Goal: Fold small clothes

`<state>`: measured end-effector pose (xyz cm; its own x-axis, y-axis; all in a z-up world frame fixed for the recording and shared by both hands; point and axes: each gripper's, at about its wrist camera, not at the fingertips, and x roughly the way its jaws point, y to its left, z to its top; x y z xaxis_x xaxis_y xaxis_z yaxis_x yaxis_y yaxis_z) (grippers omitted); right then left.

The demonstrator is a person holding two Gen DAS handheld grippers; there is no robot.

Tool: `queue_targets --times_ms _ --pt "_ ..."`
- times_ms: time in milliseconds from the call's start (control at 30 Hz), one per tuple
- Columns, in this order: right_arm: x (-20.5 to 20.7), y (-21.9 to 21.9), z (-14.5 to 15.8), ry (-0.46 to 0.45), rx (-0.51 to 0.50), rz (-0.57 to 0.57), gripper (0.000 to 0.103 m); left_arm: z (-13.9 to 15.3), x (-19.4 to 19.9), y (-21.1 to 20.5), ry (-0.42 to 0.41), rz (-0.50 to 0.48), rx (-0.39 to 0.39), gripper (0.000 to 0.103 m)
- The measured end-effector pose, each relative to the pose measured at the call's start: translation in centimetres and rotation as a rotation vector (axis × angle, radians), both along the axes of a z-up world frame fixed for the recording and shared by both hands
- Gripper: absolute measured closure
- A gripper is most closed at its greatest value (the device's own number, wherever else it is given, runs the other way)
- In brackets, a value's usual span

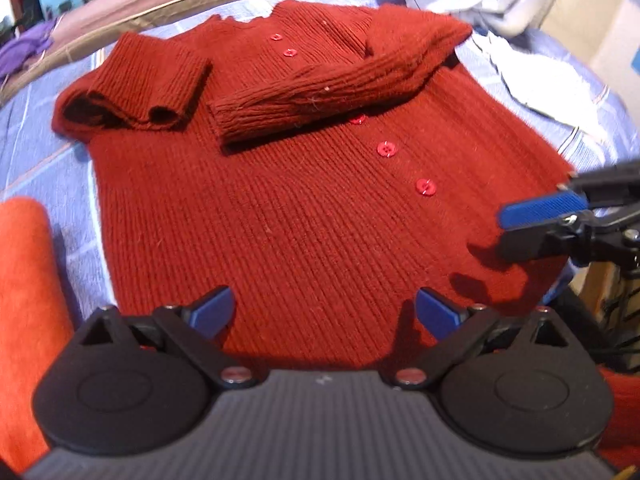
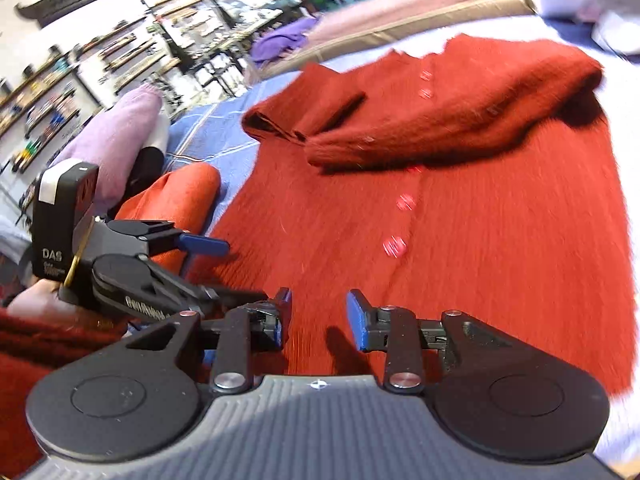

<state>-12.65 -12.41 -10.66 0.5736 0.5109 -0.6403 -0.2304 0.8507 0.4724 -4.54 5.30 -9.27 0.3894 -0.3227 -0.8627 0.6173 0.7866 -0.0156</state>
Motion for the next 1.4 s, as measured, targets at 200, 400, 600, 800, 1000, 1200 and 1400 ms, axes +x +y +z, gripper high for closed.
queue_targets --times_ms 200,400,600,800,1000,1200,1400 --pt "2.9 1.8 -3.6 0.041 -0.167 0.094 0.031 -2.3 0.2 -0.5 -0.012 0.012 0.055 0.000" --pt "2.8 0.4 -2.4 0.025 -0.119 0.065 0.028 -0.4 1.0 0.4 0.012 0.041 -0.017 0.000" --pt "4.7 1.0 1.8 -0.224 -0.385 0.133 0.000 1.3 2.1 2.6 0.038 0.134 -0.102 0.000" --pt "10.1 3.4 3.1 -0.368 -0.590 0.306 0.000 1.4 1.2 2.7 0.065 0.144 -0.126 0.000" --pt "14.9 9.3 -1.0 -0.391 -0.889 0.527 0.001 1.3 0.9 2.7 0.075 0.136 -0.114 0.000" --pt "16.1 6.8 -1.5 -0.343 -0.849 0.488 0.088 1.1 1.4 3.7 0.101 0.170 -0.135 0.000" --pt "16.1 -8.0 9.0 -0.397 -0.446 0.000 0.089 1.4 2.3 3.8 0.113 0.218 -0.191 0.000"
